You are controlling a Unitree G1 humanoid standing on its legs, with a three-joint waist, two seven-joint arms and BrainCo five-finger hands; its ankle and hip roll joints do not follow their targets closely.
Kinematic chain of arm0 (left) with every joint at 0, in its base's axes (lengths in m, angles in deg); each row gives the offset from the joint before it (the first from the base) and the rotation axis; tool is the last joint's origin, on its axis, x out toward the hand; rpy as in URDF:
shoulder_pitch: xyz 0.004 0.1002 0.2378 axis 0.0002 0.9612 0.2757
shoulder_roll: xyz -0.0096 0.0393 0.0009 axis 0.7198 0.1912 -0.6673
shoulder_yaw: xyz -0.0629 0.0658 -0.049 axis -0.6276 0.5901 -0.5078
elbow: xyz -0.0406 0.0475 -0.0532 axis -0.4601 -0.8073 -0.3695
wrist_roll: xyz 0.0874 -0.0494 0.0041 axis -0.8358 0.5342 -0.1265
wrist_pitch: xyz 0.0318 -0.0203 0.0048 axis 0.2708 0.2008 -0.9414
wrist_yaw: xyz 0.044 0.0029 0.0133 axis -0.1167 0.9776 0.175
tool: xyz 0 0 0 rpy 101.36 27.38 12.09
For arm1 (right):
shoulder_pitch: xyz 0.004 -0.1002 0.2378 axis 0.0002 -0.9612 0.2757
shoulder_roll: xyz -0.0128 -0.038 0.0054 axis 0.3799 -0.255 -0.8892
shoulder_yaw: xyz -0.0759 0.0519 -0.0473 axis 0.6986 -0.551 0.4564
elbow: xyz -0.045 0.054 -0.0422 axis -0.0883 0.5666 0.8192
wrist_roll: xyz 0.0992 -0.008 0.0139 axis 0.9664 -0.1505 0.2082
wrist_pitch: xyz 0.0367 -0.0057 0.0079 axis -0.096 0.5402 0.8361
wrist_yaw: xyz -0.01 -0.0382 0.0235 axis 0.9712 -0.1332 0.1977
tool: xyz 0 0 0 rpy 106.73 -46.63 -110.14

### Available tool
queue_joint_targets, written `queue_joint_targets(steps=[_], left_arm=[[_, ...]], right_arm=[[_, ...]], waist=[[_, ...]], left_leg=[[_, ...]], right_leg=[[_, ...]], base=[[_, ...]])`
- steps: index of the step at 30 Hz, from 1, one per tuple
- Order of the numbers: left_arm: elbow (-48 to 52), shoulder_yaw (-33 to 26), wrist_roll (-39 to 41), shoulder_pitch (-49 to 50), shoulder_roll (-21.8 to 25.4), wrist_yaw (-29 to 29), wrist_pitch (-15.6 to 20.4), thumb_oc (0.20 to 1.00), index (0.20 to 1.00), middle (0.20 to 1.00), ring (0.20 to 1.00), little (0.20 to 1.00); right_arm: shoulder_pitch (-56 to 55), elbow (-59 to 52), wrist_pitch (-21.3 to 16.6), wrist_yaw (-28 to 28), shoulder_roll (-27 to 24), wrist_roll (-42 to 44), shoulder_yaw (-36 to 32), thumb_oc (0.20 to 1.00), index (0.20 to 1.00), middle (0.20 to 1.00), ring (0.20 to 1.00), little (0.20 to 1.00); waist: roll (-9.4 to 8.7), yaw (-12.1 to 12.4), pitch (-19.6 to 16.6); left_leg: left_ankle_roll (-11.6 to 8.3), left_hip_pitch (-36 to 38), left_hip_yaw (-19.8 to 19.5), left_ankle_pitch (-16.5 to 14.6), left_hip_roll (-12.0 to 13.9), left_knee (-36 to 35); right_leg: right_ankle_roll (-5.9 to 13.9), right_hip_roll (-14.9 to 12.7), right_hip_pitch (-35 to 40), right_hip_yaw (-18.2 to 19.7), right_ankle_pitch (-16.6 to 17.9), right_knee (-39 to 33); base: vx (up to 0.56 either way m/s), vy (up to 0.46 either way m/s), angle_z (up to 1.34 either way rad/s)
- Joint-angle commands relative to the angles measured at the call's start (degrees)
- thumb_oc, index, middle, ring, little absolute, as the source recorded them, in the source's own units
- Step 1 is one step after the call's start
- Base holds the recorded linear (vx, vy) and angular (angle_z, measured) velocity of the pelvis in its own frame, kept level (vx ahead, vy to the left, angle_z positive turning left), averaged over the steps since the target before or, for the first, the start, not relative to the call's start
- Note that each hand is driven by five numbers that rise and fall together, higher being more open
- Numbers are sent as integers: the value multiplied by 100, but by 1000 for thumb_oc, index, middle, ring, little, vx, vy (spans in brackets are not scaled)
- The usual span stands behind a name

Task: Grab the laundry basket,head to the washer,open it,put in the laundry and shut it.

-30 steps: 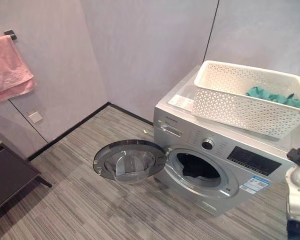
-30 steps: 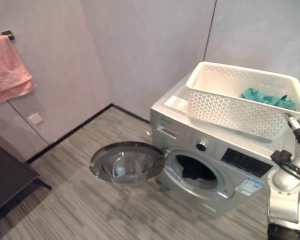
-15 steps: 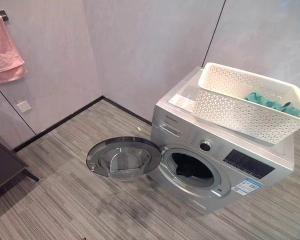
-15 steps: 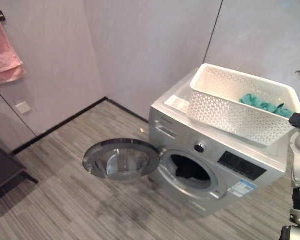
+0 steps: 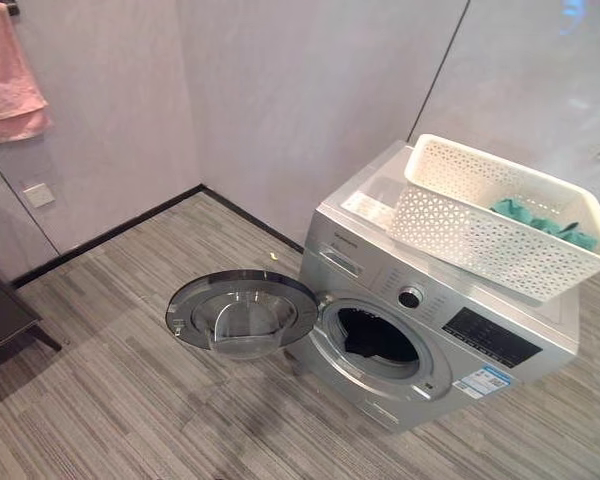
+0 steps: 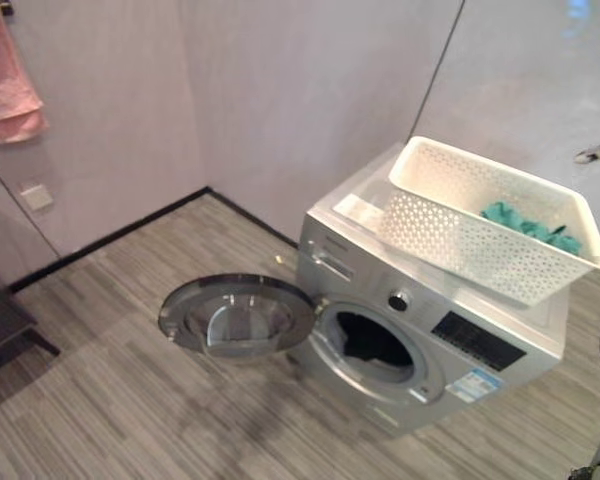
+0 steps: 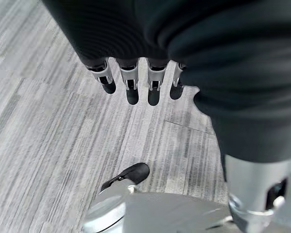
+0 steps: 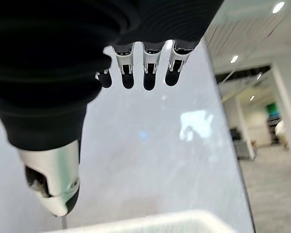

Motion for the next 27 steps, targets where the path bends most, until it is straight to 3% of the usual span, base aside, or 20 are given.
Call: queue_joint_targets(steps=[1, 16, 24, 25, 27], left_arm=[[-144, 203, 131, 12, 103, 73, 13, 1000, 1000, 1000, 1000, 1000], [-50, 268, 290, -2, 81, 246, -34, 1000, 1000, 1000, 1000, 1000], [-123, 231, 329, -22, 58, 229, -15, 1000, 1000, 1000, 1000, 1000], [-118, 258, 318, -41, 74, 237, -12, 1000, 1000, 1000, 1000, 1000], [-9, 345, 325, -119, 165, 268, -11, 1000, 1000, 1000, 1000, 1000]], right_arm=[[557, 351, 2, -143, -175, -97, 458, 1000, 1000, 1000, 1000, 1000], [114, 1247, 118, -502, -245, -424, 258, 1000, 1000, 1000, 1000, 1000], [-85, 1181, 115, -485, -212, -196, -75, 1000, 1000, 1000, 1000, 1000], [-109, 1147, 108, -503, -229, -159, -100, 1000, 1000, 1000, 1000, 1000], [32, 1023, 136, -578, -433, -81, 17, 1000, 1000, 1000, 1000, 1000]], waist=[[53, 196, -126], [108, 275, -89], [116, 300, -111], [122, 282, -88], [238, 91, 196]], left_leg=[[161, -59, -111, -318, -203, 54], [187, -132, -186, -342, -297, 55], [309, -123, -271, -521, -477, 181], [363, -150, -328, -592, -506, 292], [608, -317, -413, -638, -581, 723]], right_leg=[[149, 85, 187, 150, -610, 510], [163, 55, 191, 91, -608, 447], [259, -152, 238, 90, -522, 575], [240, -223, 164, 161, -556, 826], [46, -387, -483, 662, -498, 2066]], base=[[0, 0, 0], [17, 7, 1], [32, 66, 1], [-25, 153, 4], [-132, 241, 9]])
